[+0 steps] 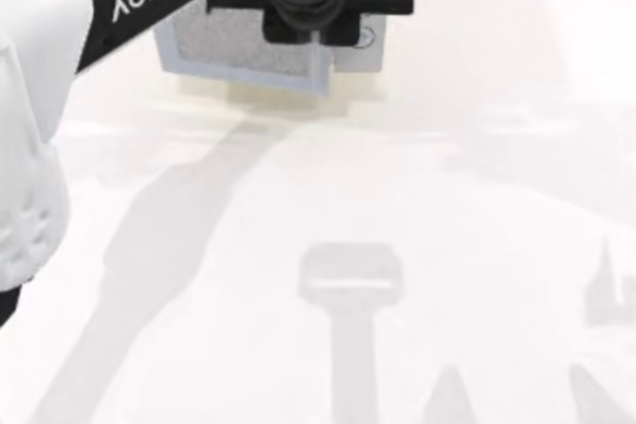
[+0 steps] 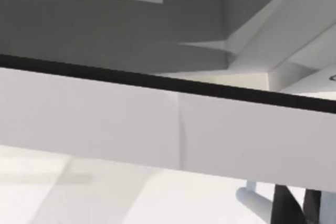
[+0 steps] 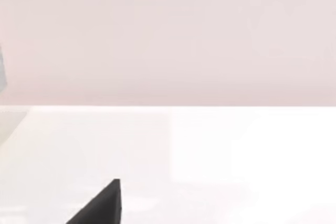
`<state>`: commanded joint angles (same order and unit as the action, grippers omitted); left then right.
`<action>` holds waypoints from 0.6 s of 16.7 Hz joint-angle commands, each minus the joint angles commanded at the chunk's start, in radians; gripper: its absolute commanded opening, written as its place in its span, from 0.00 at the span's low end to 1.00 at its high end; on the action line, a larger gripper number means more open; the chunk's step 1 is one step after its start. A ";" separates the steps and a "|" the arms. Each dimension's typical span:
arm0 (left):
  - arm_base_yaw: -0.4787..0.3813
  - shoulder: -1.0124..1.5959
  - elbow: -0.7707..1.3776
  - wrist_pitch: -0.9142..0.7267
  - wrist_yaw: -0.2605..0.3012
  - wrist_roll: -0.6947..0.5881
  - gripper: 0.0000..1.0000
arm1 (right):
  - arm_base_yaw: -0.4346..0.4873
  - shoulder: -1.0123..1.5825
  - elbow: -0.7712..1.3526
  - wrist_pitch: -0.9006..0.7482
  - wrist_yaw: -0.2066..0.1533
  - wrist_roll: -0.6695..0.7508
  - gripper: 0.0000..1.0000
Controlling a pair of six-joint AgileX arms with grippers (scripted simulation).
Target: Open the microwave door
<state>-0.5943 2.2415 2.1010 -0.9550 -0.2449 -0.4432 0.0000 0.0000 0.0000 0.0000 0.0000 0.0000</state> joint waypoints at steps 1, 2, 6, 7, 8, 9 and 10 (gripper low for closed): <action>0.000 0.000 0.000 0.000 0.000 0.000 0.00 | 0.000 0.000 0.000 0.000 0.000 0.000 1.00; 0.000 0.000 0.000 0.000 0.000 0.000 0.00 | 0.000 0.000 0.000 0.000 0.000 0.000 1.00; -0.007 0.001 -0.005 0.003 0.005 -0.001 0.00 | 0.000 0.000 0.000 0.000 0.000 0.000 1.00; -0.005 -0.010 -0.019 0.012 0.007 0.009 0.00 | 0.000 0.000 0.000 0.000 0.000 0.000 1.00; -0.001 -0.026 -0.043 0.024 0.012 0.022 0.00 | 0.000 0.000 0.000 0.000 0.000 0.000 1.00; 0.004 -0.044 -0.073 0.037 0.019 0.038 0.00 | 0.000 0.000 0.000 0.000 0.000 0.000 1.00; 0.007 -0.063 -0.105 0.052 0.028 0.056 0.00 | 0.000 0.000 0.000 0.000 0.000 0.000 1.00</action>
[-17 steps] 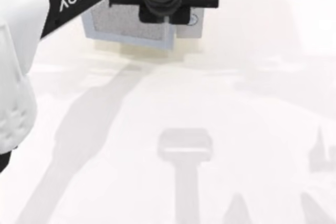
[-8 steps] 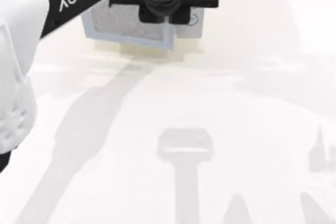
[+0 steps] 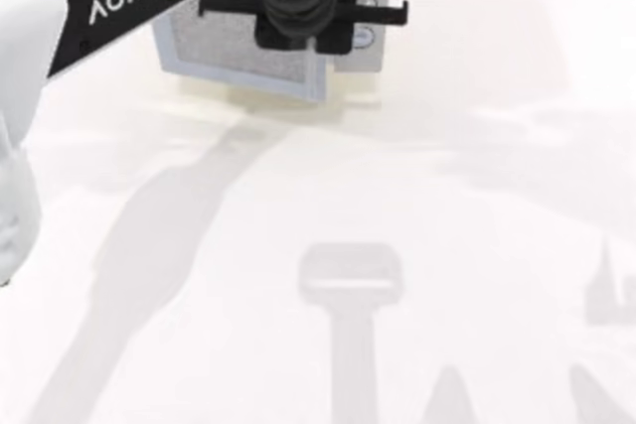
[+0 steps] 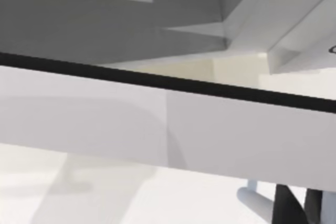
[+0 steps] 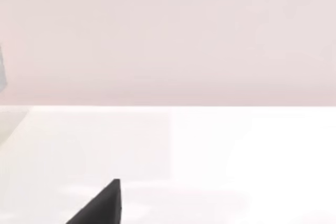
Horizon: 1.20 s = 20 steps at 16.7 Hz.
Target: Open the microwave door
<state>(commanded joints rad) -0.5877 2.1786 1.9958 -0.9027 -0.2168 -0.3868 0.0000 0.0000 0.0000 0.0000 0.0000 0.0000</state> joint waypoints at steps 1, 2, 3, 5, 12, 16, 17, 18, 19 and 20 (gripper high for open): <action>0.002 -0.018 -0.030 0.015 0.010 0.019 0.00 | 0.000 0.000 0.000 0.000 0.000 0.000 1.00; 0.004 -0.033 -0.055 0.028 0.018 0.034 0.00 | 0.000 0.000 0.000 0.000 0.000 0.000 1.00; 0.005 -0.044 -0.069 0.037 0.023 0.044 0.00 | 0.000 0.000 0.000 0.000 0.000 0.000 1.00; 0.006 -0.047 -0.073 0.039 0.024 0.047 0.00 | 0.000 0.000 0.000 0.000 0.000 0.000 1.00; 0.006 -0.047 -0.073 0.039 0.024 0.047 0.00 | 0.000 0.000 0.000 0.000 0.000 0.000 1.00; 0.006 -0.047 -0.073 0.039 0.024 0.047 0.00 | 0.000 0.000 0.000 0.000 0.000 0.000 1.00; 0.006 -0.047 -0.073 0.039 0.024 0.047 0.00 | 0.000 0.000 0.000 0.000 0.000 0.000 1.00; 0.006 -0.047 -0.073 0.039 0.024 0.047 0.00 | 0.000 0.000 0.000 0.000 0.000 0.000 1.00; 0.006 -0.047 -0.073 0.039 0.024 0.047 0.00 | 0.000 0.000 0.000 0.000 0.000 0.000 1.00; 0.006 -0.047 -0.073 0.039 0.024 0.047 0.00 | 0.000 0.000 0.000 0.000 0.000 0.000 1.00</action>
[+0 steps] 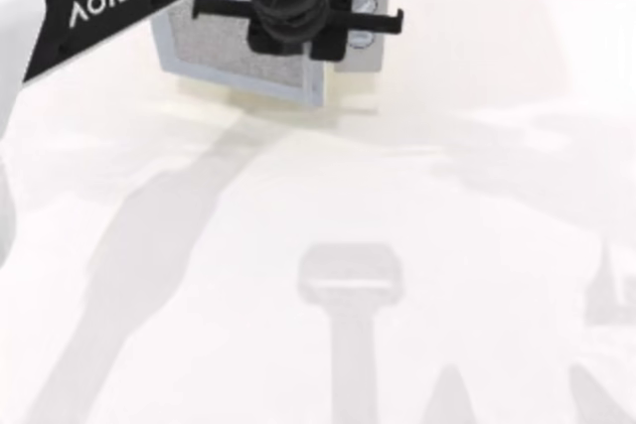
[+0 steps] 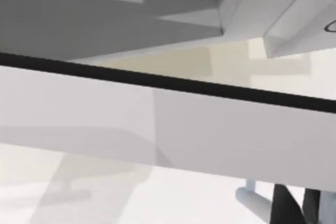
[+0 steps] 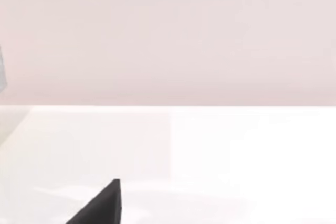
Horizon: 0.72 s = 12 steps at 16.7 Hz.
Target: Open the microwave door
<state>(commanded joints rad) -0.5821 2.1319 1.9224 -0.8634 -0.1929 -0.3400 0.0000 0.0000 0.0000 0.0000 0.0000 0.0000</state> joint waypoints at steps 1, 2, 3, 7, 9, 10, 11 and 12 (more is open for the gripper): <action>0.000 0.000 0.000 0.000 0.000 0.000 0.00 | 0.000 0.000 0.000 0.000 0.000 0.000 1.00; 0.000 0.000 0.000 0.000 0.000 0.000 0.00 | 0.000 0.000 0.000 0.000 0.000 0.000 1.00; 0.000 0.000 0.000 0.000 0.000 0.000 0.00 | 0.000 0.000 0.000 0.000 0.000 0.000 1.00; 0.000 0.000 0.000 0.000 0.000 0.000 0.00 | 0.000 0.000 0.000 0.000 0.000 0.000 1.00; -0.007 0.003 -0.001 0.000 0.006 -0.004 0.00 | 0.000 0.000 0.000 0.000 0.000 0.000 1.00; -0.007 0.002 -0.005 0.002 0.007 -0.001 0.00 | 0.000 0.000 0.000 0.000 0.000 0.000 1.00; -0.004 -0.005 -0.016 0.006 0.011 0.008 0.00 | 0.000 0.000 0.000 0.000 0.000 0.000 1.00; -0.001 -0.017 -0.034 0.015 0.017 0.022 0.00 | 0.000 0.000 0.000 0.000 0.000 0.000 1.00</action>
<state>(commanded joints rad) -0.5827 2.1144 1.8882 -0.8489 -0.1758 -0.3179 0.0000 0.0000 0.0000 0.0000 0.0000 0.0000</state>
